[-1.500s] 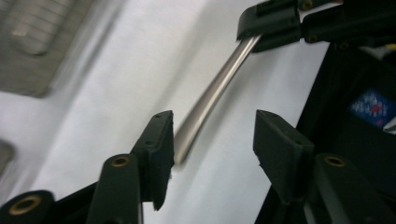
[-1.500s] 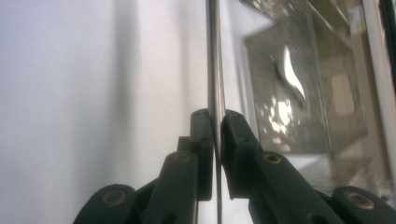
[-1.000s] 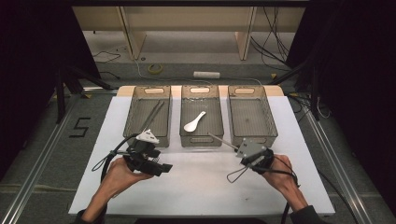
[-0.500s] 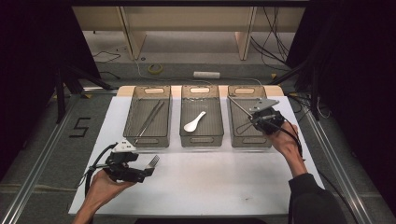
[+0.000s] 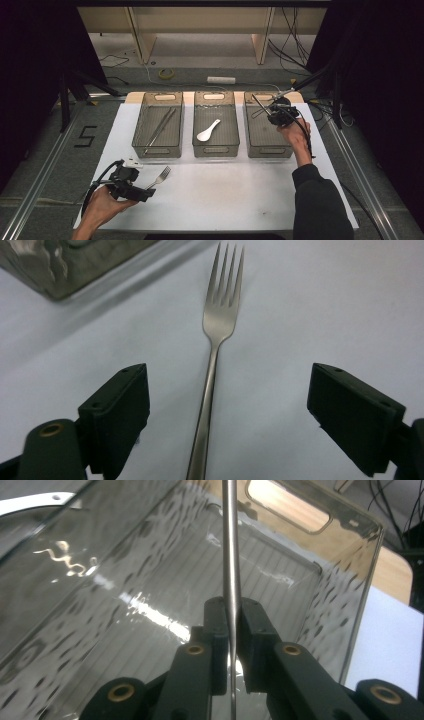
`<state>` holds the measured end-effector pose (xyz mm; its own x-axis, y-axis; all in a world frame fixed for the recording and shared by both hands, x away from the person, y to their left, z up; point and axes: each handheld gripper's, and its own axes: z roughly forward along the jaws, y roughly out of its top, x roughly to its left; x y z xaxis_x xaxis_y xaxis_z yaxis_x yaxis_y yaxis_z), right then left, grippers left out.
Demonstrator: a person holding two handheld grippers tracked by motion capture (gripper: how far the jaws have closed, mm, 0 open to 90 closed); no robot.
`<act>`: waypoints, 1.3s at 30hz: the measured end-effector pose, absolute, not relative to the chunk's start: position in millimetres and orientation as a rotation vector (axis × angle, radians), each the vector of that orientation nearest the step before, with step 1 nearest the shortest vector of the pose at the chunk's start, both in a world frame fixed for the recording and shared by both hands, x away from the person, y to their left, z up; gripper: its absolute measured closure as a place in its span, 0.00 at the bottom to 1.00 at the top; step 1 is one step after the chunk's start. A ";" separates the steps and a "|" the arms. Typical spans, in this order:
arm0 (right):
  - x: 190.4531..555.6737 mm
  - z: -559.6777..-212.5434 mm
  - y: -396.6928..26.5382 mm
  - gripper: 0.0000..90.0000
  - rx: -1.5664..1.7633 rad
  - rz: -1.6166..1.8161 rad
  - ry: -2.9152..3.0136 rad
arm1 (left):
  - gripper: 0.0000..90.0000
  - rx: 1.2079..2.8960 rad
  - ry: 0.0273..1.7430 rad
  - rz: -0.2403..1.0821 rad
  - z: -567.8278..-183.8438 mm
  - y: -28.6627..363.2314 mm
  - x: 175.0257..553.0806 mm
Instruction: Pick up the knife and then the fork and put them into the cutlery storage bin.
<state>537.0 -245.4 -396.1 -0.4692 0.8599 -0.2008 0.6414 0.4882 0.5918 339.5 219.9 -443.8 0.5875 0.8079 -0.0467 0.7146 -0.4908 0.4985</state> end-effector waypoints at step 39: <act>372.5 -390.5 -256.5 0.35 1.066 1.231 2.297 | 0.68 2.598 1.360 0.089 -455.8 220.7 355.1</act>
